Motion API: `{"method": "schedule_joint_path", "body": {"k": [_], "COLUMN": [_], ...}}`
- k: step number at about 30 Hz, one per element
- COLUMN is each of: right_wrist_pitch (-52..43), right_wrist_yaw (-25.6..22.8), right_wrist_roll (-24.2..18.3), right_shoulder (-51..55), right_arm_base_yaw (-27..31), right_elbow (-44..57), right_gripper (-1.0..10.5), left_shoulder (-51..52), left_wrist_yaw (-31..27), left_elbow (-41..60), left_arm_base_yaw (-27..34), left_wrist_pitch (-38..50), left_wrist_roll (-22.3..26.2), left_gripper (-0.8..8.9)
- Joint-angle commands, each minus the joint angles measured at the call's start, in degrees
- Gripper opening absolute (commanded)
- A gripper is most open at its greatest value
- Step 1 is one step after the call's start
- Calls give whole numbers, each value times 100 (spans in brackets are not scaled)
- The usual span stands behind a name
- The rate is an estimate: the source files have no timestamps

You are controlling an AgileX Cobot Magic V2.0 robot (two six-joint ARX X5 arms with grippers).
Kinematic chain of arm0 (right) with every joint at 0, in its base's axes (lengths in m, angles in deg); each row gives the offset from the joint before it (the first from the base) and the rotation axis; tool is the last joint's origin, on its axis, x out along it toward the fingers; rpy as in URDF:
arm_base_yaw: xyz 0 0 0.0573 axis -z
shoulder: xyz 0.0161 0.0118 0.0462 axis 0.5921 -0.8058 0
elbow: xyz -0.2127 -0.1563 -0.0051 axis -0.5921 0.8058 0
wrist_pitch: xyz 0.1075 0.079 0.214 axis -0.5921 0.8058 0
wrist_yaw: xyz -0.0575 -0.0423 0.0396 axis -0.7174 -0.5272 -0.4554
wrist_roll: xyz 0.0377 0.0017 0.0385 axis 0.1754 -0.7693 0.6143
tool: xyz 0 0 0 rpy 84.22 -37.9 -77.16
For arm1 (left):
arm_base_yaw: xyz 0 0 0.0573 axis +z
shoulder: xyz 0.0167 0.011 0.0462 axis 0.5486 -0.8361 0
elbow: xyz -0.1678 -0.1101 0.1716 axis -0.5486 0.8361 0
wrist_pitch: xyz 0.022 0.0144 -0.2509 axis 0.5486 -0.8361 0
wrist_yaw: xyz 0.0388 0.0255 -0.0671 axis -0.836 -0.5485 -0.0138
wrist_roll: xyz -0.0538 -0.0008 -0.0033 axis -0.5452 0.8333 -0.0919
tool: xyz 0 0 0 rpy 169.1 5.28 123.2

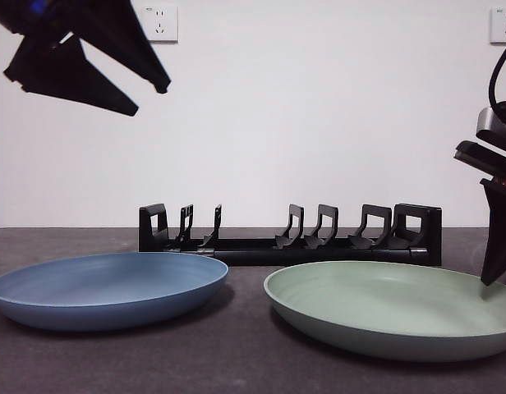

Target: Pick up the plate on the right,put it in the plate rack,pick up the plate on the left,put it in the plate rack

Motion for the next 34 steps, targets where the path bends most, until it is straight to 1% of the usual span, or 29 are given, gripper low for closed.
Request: {"method": "schedule_joint_path", "body": {"k": [1, 9, 10, 13, 14, 17, 18, 20, 24, 30, 34], "right_wrist_pitch": [-26, -39, -39, -39, -39, -31, -26, -26, -20, 87, 566], "right_wrist_yaw": [26, 0, 2, 15, 22, 15, 0, -2, 0, -2, -2], "right_wrist_roll": [46, -59, -59, -57, -57, -57, -57, -59, -52, 28, 50], "right_shoulder": [-48, -83, -109, -245, -289, -393, -396, -393, -378, -39, 149], "right_arm_base_yaw": [-15, -17, -17, -22, -22, -22, -22, -22, -22, -22, -22], "right_elbow": [4, 4, 4, 4, 4, 4, 4, 4, 2, -229, -765], "right_gripper": [33, 37, 49, 136, 135, 121, 89, -23, -12, -12, -12], "left_shoulder": [-9, -9, -9, -9, -9, -9, -9, -9, -9, -9, -9], "left_wrist_yaw": [-192, -210, -210, -205, -205, -203, -203, -203, -190, -168, -212], "left_elbow": [-15, -15, -15, -15, -15, -15, -15, -15, -15, -15, -17], "left_arm_base_yaw": [-105, -125, -127, -149, -149, -149, -149, -149, -149, -380, -761], "left_wrist_pitch": [94, 85, 74, 59, 55, -2, -39, -118, -262, -428, -420], "left_wrist_roll": [72, 70, 72, 70, 72, 70, 72, 72, 109, 916, 1569], "left_gripper": [290, 290, 290, 290, 290, 290, 290, 290, 290, 290, 291]}}
